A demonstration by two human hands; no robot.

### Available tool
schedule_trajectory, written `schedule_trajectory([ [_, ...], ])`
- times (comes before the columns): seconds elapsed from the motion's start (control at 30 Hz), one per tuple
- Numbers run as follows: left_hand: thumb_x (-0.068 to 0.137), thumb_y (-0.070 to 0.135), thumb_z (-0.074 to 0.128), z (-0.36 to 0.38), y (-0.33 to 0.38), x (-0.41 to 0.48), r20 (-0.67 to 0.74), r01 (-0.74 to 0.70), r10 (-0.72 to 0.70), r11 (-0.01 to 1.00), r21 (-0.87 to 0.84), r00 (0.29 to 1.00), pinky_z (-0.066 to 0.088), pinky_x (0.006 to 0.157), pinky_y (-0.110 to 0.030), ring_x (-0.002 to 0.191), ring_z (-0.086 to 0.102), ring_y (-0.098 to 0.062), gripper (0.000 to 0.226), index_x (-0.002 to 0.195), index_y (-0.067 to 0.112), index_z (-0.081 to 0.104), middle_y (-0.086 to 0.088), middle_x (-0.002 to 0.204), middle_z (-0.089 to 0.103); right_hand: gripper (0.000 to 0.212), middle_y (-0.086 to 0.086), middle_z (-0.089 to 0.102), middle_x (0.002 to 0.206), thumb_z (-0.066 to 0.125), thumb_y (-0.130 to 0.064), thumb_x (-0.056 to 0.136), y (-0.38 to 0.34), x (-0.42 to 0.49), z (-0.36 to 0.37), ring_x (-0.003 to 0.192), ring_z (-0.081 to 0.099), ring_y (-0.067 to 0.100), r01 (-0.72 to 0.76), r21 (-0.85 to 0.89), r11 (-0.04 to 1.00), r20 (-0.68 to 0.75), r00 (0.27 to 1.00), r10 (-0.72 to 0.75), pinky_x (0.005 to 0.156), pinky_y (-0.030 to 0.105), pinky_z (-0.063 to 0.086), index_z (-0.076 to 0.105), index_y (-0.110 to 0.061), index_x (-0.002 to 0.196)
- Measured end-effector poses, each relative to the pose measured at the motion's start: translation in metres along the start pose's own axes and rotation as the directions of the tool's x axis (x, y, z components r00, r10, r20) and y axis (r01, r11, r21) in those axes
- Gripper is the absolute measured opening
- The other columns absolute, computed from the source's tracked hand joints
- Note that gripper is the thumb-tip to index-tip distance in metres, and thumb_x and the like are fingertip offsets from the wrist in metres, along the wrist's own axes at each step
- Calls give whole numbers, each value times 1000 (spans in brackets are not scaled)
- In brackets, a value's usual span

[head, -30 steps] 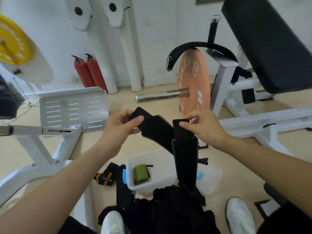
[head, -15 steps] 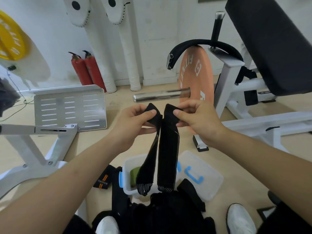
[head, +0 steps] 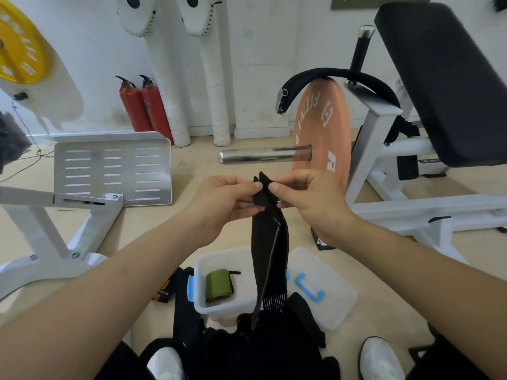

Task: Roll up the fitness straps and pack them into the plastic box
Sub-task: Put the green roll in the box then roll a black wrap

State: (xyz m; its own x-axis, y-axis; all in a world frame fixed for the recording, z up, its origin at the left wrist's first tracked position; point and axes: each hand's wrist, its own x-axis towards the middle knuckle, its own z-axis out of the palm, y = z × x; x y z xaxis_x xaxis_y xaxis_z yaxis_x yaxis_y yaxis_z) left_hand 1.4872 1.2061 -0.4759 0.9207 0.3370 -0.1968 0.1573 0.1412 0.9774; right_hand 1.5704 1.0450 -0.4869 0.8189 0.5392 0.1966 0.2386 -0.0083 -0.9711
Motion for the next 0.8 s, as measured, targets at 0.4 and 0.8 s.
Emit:
schedule_trajectory([
  [0.4,100,9,59,-7,-6,5,40,-8,7,999,45,999,60,75,-23,95,76,-23,21,111,-2,72,-17,101,78,2,6,73,79,77,-2,85,13,-2,-3,74,67,15,52,-141,989,118,992,-35,77,25,56,75,-2,87],
  [0.8,96,11,66,-33,-91,-9,69,212,-298,804,555,952,61,82,-28,80,73,-16,12,101,7,76,-4,86,80,12,7,71,82,76,-5,86,95,-23,-52,66,65,6,-188,-527,829,300,871,388,63,19,54,72,-2,98],
])
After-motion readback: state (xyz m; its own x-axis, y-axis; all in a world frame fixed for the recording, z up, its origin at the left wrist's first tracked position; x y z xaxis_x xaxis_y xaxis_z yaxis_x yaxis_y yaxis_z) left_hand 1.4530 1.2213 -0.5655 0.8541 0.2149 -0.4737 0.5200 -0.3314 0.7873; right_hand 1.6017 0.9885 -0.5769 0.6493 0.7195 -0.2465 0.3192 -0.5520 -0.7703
